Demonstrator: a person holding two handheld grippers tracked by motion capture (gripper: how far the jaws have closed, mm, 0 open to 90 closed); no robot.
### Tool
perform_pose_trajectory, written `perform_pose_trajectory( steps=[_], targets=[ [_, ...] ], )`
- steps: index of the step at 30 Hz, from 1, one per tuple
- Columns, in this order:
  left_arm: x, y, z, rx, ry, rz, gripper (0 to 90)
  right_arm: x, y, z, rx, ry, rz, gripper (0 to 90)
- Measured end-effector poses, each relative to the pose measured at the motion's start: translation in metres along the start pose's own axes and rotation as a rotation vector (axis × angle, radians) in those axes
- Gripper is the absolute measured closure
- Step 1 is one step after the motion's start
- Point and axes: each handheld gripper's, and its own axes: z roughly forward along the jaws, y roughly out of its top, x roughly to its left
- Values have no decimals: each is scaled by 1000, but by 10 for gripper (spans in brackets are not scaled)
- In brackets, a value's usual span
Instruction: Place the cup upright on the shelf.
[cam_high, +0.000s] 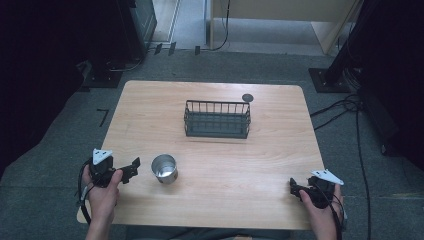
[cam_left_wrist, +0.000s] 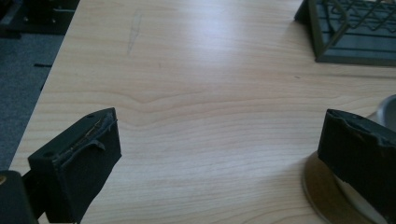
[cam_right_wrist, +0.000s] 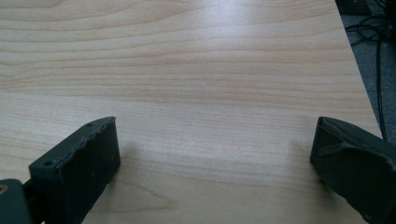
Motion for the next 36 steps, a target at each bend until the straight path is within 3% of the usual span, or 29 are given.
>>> perform_pose_trajectory(
  steps=[11,18,23,25,36],
  targets=[
    [-19,10,-7,-5,-45,32,0,0,0,0,-1,4,-4,9],
    [-39,13,-8,-13,-90,39,0,0,0,0,0,6,-6,9],
    [-48,13,-8,-5,-100,48,0,1,0,0,0,8,-7,9],
    [-54,12,-7,-2,-125,54,0,1,0,0,0,8,-7,9],
    [-72,4,-3,8,-176,66,0,0,0,0,0,8,-8,9]
  ],
)
